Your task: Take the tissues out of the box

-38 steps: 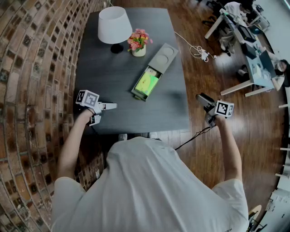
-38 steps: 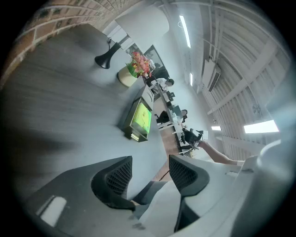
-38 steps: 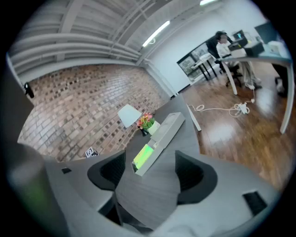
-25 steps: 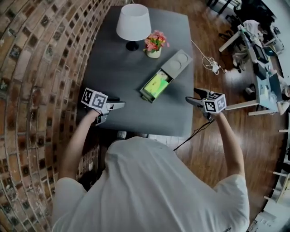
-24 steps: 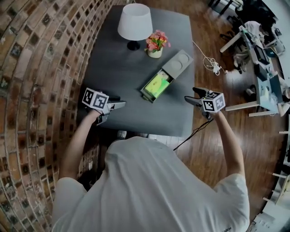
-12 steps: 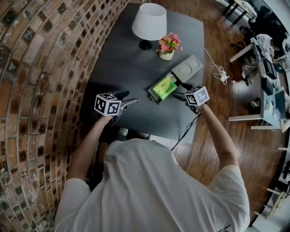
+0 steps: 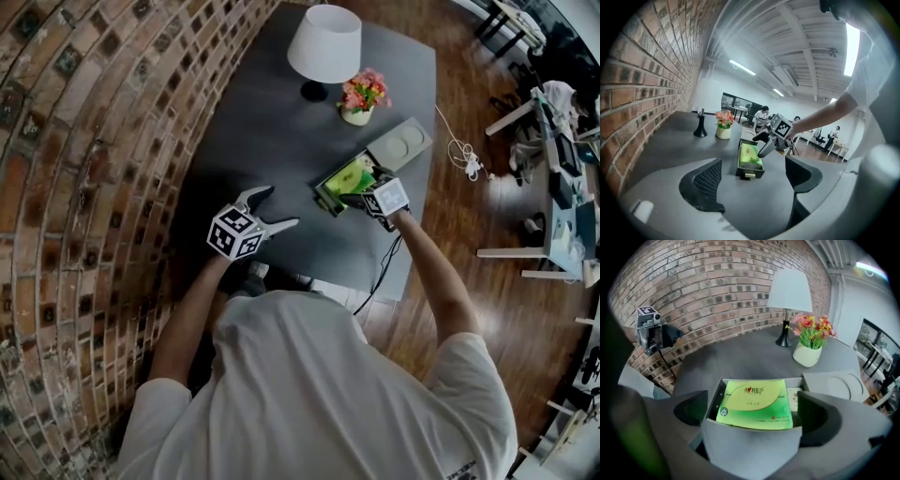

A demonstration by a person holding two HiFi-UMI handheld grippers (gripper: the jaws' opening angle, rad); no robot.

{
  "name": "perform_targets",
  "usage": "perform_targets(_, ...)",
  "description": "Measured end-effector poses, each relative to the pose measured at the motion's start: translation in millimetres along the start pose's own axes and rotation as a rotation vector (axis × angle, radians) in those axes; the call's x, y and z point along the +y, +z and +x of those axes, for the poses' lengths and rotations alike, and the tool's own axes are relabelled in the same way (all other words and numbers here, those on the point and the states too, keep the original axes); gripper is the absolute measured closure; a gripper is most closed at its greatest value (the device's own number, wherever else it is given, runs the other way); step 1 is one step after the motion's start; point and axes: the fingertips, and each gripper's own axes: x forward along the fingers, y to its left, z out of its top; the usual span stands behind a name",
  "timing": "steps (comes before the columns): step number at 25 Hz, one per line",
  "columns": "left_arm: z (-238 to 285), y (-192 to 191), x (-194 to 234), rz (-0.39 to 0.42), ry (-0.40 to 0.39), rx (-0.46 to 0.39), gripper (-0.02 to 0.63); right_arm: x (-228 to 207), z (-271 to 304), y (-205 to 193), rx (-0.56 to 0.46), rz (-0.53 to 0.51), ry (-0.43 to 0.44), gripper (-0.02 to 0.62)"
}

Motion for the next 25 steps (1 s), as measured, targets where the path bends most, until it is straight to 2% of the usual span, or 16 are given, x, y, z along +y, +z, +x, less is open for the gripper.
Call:
perform_targets(1, -0.7, 1.0, 0.9, 0.019, 0.012, -0.014, 0.173, 0.0, 4.0, 0.3, 0.001, 0.008, -0.009, -0.015)
perform_targets(3, -2.8, 3.8, 3.3, 0.044, 0.035, -0.045, 0.173, -0.5, 13.2, -2.9, 0.023, 0.012, -0.026, -0.016)
perform_targets(6, -8.6, 11.2, 6.3, 0.058, 0.068, -0.102, 0.126, -12.5, 38.8, -21.6, 0.088, -0.042, -0.087, -0.021)
perform_targets(8, -14.0, 17.0, 9.4, 0.066, 0.098, -0.143, 0.126, -11.7, 47.0, -19.2, 0.096, -0.072, -0.106, -0.021)
perform_targets(10, -19.4, 21.3, 12.5, 0.074, 0.127, -0.174, 0.097, -8.2, 52.9, -14.1, 0.089, -0.076, -0.106, -0.021)
perform_targets(19, -36.1, 26.4, 19.5, 0.101, 0.195, -0.233, 0.097, -9.6, 67.6, -14.2, 0.099, -0.055, -0.163, -0.021)
perform_targets(22, -38.6, 27.7, 19.5, 0.093, 0.199, -0.249, 0.097, -10.9, 69.6, -15.0, 0.103, -0.05, -0.176, -0.007)
perform_targets(25, -40.6, 28.7, 16.7, 0.093, 0.196, -0.253, 0.098, -9.8, 64.8, -16.3, 0.094, -0.051, -0.185, 0.052)
